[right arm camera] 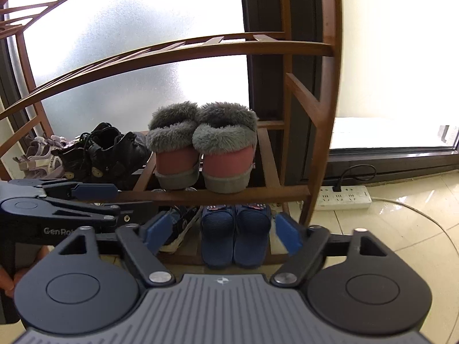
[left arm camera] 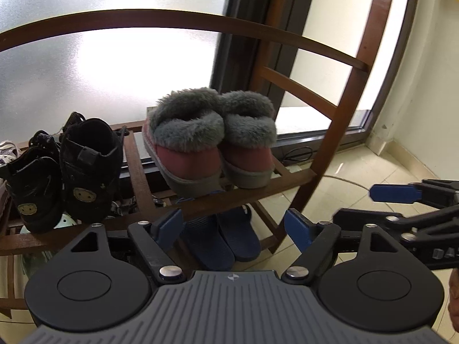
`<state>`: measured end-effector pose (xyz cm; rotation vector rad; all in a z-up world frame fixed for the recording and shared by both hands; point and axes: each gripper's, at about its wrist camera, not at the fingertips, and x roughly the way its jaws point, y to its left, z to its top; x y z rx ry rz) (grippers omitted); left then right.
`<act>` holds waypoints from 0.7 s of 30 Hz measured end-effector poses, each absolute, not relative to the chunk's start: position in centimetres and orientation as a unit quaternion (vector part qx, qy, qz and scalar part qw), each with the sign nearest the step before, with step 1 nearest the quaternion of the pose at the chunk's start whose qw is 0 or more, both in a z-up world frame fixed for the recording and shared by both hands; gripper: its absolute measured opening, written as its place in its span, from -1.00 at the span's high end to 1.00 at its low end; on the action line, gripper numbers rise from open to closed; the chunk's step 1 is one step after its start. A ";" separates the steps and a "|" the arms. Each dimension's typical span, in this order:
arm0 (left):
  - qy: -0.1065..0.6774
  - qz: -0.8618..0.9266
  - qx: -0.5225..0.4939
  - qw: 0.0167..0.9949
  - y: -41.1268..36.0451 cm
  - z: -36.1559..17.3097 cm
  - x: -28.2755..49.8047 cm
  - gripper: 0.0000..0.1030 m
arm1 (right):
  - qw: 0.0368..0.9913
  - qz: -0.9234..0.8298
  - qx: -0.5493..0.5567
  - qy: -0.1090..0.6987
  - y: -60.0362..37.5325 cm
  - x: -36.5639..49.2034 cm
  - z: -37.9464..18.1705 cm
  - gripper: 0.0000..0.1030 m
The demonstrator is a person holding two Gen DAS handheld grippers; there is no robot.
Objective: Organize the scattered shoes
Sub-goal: 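Move both tools away from the rack toward the pink rubber rain boots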
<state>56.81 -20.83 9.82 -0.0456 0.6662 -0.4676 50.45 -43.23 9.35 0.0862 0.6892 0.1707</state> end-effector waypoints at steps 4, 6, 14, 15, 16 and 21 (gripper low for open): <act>0.336 -0.241 -0.030 0.910 -21.8 9.3 55.9 -0.64 | 0.937 0.064 0.050 0.339 -44.7 47.4 10.0 -0.84; 0.340 -0.248 -0.033 0.906 -22.5 9.2 55.4 -0.64 | 0.938 0.050 0.057 0.338 -45.6 46.1 10.2 -0.84; 0.341 -0.302 -0.030 0.890 -28.6 8.9 52.1 -0.64 | 0.937 -0.043 0.076 0.339 -51.1 37.9 10.3 -0.84; 0.340 -0.314 -0.024 0.886 -29.6 9.0 51.4 -0.64 | 0.934 -0.059 0.080 0.342 -52.1 36.6 10.3 -0.84; 0.339 -0.326 -0.019 0.882 -30.6 9.2 50.6 -0.64 | 0.932 -0.073 0.084 0.345 -52.9 35.5 10.3 -0.84; 0.327 -0.379 0.000 0.865 -34.5 10.8 48.0 -0.64 | 0.917 -0.130 0.088 0.366 -57.4 30.2 11.4 -0.84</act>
